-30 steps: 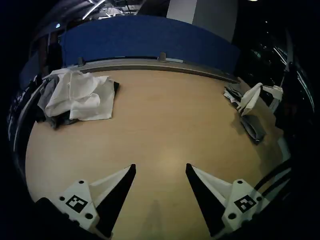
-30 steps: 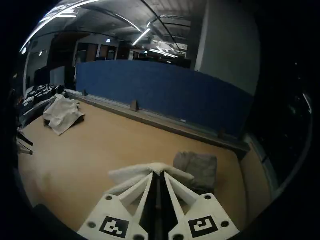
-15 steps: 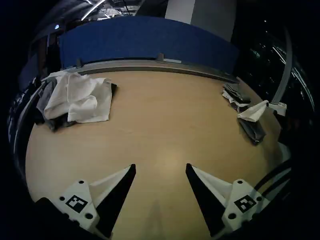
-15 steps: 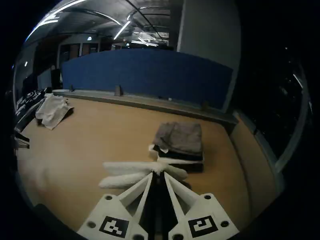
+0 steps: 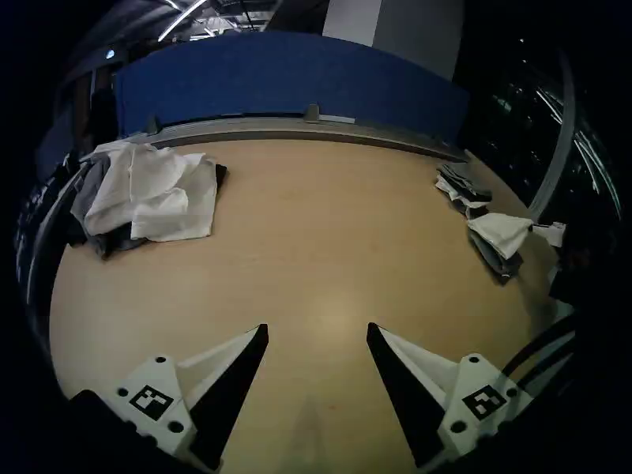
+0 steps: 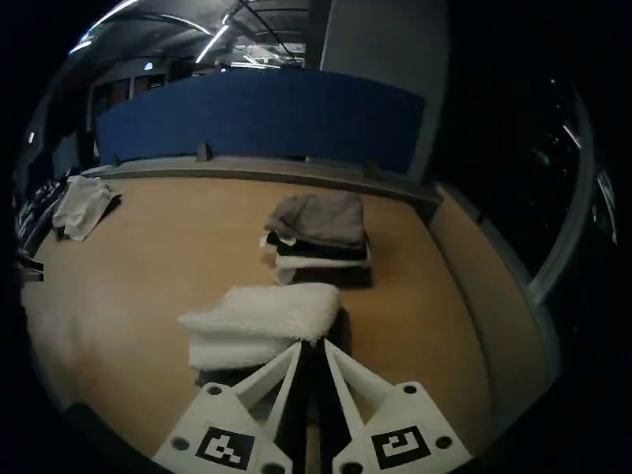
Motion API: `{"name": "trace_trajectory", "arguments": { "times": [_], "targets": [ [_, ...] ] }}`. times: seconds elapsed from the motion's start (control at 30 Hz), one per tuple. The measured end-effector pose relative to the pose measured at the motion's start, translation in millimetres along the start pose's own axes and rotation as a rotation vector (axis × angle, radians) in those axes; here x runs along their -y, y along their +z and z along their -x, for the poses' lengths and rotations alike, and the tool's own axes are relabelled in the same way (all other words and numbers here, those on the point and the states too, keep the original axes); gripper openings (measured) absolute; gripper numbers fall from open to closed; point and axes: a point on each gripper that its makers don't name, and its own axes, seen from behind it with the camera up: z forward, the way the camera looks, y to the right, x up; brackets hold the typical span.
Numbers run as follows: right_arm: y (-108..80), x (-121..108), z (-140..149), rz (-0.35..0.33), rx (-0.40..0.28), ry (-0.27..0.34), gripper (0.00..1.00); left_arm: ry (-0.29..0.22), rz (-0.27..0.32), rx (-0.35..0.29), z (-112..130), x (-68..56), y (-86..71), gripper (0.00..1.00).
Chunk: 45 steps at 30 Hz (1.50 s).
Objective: Fold towel
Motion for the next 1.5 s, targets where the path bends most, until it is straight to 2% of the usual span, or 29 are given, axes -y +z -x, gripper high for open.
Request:
{"name": "trace_trajectory", "arguments": {
  "times": [0.27,0.6,0.73,0.8,0.97,1.13,1.2,1.5],
  "targets": [
    [3.5,-12,45,0.053,0.087,0.051,0.05,0.002,-0.001,-0.001,2,1.7,-2.8,0.93],
    [11.9,-18,81,0.116,0.189,0.06,0.05,0.005,-0.002,-0.002,6,2.5,-5.1,0.93],
    [17.7,-22,95,0.139,0.235,0.064,0.08,0.009,0.0,-0.004,7,2.3,-6.1,0.93],
    [19.3,-23,98,0.148,0.245,0.063,0.17,0.012,0.001,-0.006,7,2.7,-6.1,0.93],
    [16.5,-28,98,0.168,0.242,0.053,0.59,0.009,0.001,-0.008,6,4.7,-5.6,0.93],
    [6.3,-32,101,0.184,0.238,0.064,0.89,0.004,0.004,-0.011,5,4.9,-5.7,0.93],
    [1.3,-35,102,0.198,0.237,0.069,0.94,0.005,0.005,-0.012,4,4.7,-5.4,0.93],
    [-13.2,-41,106,0.232,0.221,0.085,0.94,0.015,0.015,-0.02,0,2.3,-5.9,0.93]
  ]
}}
